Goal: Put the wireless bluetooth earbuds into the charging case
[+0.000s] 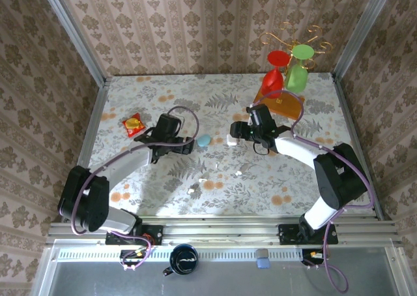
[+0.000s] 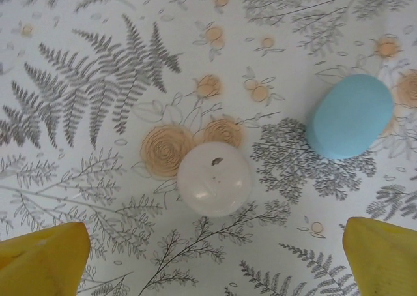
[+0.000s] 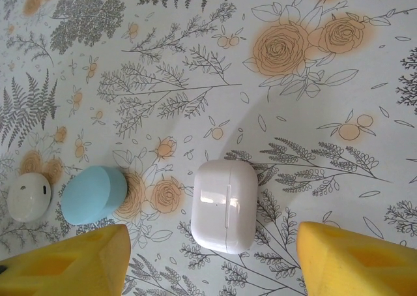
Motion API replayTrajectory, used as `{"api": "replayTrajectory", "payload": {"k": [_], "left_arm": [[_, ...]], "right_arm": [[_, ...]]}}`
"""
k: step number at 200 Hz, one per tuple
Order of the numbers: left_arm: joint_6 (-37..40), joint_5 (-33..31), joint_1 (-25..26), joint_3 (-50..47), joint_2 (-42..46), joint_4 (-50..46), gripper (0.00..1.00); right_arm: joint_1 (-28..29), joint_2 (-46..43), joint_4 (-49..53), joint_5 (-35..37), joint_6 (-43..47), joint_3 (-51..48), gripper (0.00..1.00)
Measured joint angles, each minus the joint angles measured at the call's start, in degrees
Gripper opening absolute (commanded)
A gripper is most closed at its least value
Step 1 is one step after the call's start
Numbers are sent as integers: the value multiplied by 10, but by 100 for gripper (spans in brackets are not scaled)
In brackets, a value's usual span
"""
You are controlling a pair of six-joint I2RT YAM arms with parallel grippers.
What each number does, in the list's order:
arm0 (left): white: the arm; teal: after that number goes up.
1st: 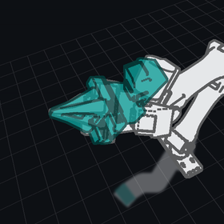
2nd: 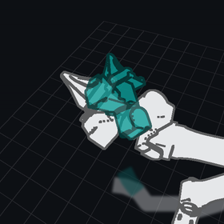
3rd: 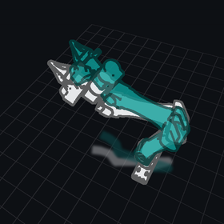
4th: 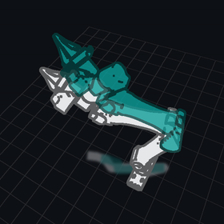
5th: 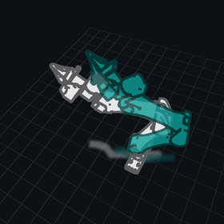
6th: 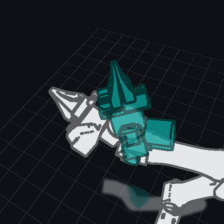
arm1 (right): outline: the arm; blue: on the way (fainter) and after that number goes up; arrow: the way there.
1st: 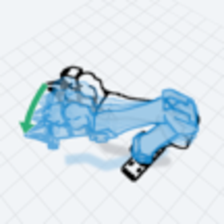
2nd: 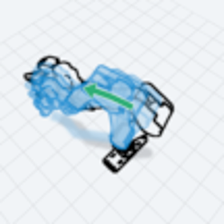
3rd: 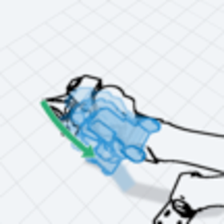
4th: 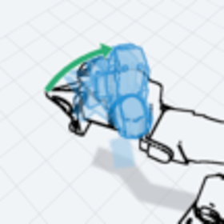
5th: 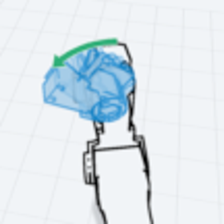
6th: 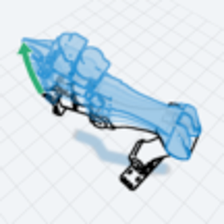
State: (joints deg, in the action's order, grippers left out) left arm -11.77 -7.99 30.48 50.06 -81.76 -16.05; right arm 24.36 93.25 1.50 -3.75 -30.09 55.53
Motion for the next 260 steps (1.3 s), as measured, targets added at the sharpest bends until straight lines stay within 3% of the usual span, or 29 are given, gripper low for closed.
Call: {"api": "replayTrajectory", "payload": {"k": [89, 154, 203, 260], "left_arm": [[-231, -26, -7, 198, -179, -160, 93], [-307, -24, -7, 242, -256, -213, 84], [-346, -10, -7, 244, -280, -204, 75], [-361, 14, -10, 242, -289, -181, 70]], "right_arm": [[-2, 0, 1, 0, 20, 0, 70], [-4, 1, 5, 0, 28, 0, 70], [-4, 10, 14, -1, 30, 0, 70], [-5, 10, 23, -1, 30, 6, 70]]}}
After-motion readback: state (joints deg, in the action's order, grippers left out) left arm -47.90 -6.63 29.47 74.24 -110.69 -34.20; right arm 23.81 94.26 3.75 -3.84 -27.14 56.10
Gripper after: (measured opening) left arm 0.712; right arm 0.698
